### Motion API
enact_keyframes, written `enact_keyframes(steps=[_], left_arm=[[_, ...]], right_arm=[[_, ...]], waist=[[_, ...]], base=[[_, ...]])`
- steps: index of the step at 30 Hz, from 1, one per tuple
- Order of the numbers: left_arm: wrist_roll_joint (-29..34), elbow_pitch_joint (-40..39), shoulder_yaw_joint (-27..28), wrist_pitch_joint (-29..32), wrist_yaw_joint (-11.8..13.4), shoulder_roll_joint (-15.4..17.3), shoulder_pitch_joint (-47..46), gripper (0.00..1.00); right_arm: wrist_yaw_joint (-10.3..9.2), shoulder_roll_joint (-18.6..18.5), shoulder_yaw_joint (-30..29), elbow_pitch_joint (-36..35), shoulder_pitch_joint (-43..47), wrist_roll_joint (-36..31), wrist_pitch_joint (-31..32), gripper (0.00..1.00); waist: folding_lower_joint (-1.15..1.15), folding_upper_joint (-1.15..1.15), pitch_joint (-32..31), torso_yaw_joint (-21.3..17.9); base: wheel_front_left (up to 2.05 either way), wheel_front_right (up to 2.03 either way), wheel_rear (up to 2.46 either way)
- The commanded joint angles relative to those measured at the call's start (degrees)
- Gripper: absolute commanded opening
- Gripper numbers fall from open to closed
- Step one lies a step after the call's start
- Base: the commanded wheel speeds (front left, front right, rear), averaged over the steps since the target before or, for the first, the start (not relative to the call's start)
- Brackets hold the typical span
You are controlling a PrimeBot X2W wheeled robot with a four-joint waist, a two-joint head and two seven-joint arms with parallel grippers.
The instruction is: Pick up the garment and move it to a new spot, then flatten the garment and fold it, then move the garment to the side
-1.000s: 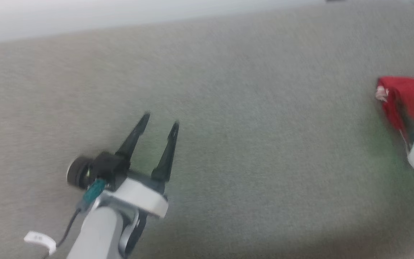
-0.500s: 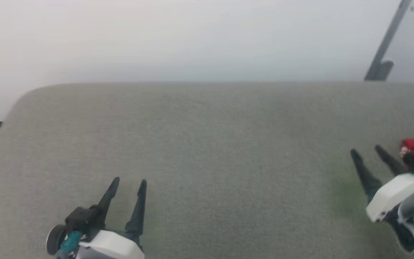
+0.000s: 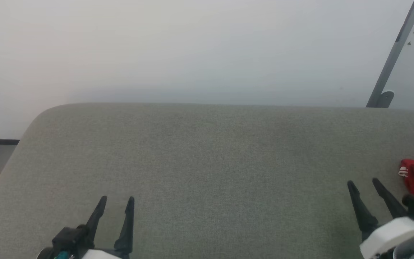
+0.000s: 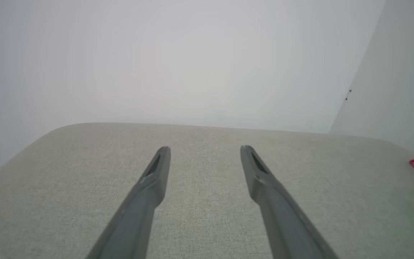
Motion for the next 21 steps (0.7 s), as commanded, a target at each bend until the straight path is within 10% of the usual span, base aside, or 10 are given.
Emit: enact_keyframes(steps=[1, 21], left_arm=[[0.19, -0.58, 0.64, -0.25, -0.10, -0.07, 1.32, 1.00], [1.31, -7.90, 3.13, -0.25, -0.10, -1.01, 11.03, 1.00]], right_arm=[[-0.09, 0.94, -1.44, -1.69, 2.16, -0.93, -0.27, 1.00], [-0.09, 6.71, -12.56, -16.04, 15.80, -6.34, 1.33, 1.00]], waist=[[0.00, 0.00, -0.32, -0.06], [0.00, 0.00, -1.17, 0.72]], base=[[0.00, 0.00, 0.00], [0.00, 0.00, 0.00]])
